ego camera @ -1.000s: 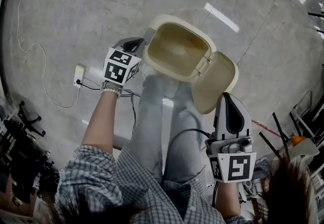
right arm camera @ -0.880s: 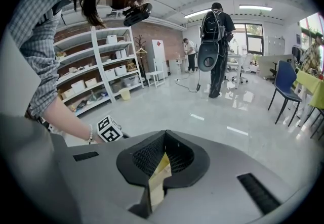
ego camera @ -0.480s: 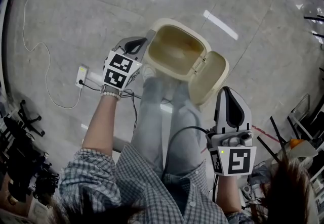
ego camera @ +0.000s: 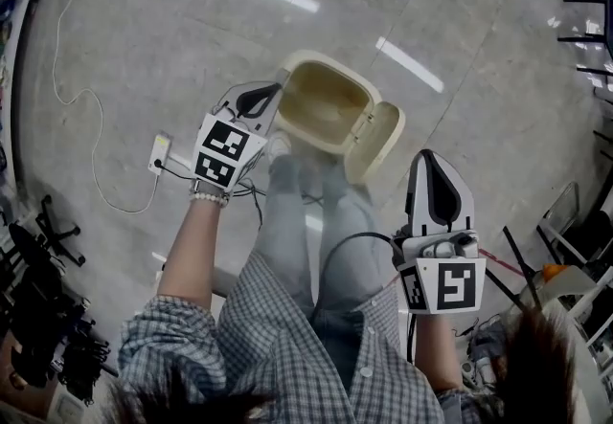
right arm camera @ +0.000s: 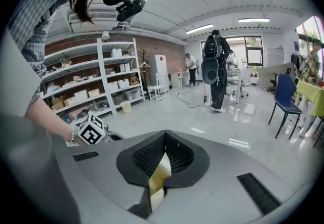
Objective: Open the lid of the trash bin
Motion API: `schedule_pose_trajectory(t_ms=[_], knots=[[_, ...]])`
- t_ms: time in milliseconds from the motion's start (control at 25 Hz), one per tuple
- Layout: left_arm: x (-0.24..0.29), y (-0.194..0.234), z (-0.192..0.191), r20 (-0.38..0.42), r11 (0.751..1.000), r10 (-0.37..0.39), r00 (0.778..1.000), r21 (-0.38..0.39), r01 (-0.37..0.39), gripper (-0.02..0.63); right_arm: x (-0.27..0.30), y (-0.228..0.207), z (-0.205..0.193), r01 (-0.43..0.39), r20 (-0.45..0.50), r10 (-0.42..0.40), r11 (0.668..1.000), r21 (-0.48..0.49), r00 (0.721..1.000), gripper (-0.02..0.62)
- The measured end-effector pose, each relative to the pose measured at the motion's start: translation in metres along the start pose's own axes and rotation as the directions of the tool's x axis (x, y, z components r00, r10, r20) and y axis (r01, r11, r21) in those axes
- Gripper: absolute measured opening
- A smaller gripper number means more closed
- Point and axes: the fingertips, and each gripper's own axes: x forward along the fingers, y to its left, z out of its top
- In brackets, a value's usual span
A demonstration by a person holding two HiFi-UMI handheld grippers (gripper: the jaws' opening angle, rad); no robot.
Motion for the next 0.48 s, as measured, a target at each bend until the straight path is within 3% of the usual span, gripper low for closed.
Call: schedule_pose_trajectory(t_ms=[160,480], knots=[[-0.025,-0.013,0.032,0.070,1.000,0.015,0.997,-0.020,-0.013,0.005,-0.007,-0.001,0.013,-0.007,0.013,0.006,0.998,0.056,1.000,0.017],[-0.082,-0.039,0.094,0.162,1.000,0.015,0.987,0.015,-0.018,0.005,-0.019,0.002,0.057,-0.023,0.062,0.021,0.999,0.038,0.998,0.017]])
